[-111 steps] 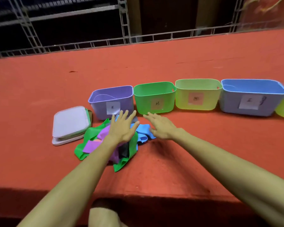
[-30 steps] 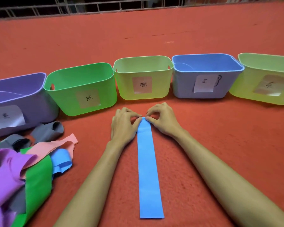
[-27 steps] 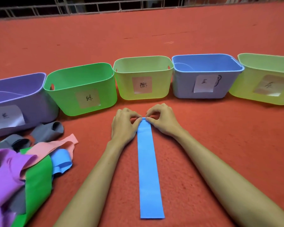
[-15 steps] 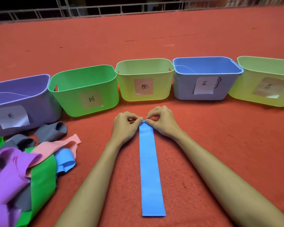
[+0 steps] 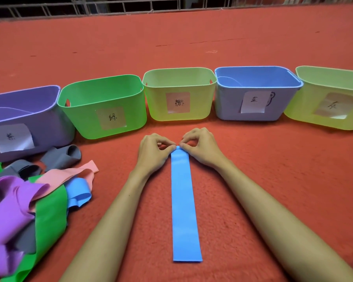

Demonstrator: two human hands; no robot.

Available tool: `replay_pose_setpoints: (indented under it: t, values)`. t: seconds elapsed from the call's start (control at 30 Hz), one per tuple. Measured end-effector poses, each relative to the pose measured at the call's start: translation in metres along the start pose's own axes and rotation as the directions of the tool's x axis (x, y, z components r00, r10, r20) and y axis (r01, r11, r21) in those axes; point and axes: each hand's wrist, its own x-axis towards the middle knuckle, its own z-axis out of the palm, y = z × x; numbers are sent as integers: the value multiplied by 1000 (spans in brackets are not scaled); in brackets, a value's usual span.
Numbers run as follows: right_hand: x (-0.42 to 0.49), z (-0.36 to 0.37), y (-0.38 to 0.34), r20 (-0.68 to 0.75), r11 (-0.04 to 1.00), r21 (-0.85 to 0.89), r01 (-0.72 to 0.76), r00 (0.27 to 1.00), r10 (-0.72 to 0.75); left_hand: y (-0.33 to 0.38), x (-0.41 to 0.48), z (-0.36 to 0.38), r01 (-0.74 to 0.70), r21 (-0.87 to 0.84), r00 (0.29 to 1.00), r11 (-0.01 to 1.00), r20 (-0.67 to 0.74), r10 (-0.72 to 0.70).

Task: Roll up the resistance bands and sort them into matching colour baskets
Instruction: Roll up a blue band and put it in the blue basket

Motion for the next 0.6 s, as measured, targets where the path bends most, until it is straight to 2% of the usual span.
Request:
replay_pose_setpoints:
  t: [0.23,0.6]
  values:
    - [-2,0,0,-1,999,-4,35,999,-35,-8,1,-2,-10,-3,999,1000,41,10]
    - [-6,-3,-2,31,999,-9,43,999,-43,-6,-2,-4,-15,-26,1000,1000,19,15]
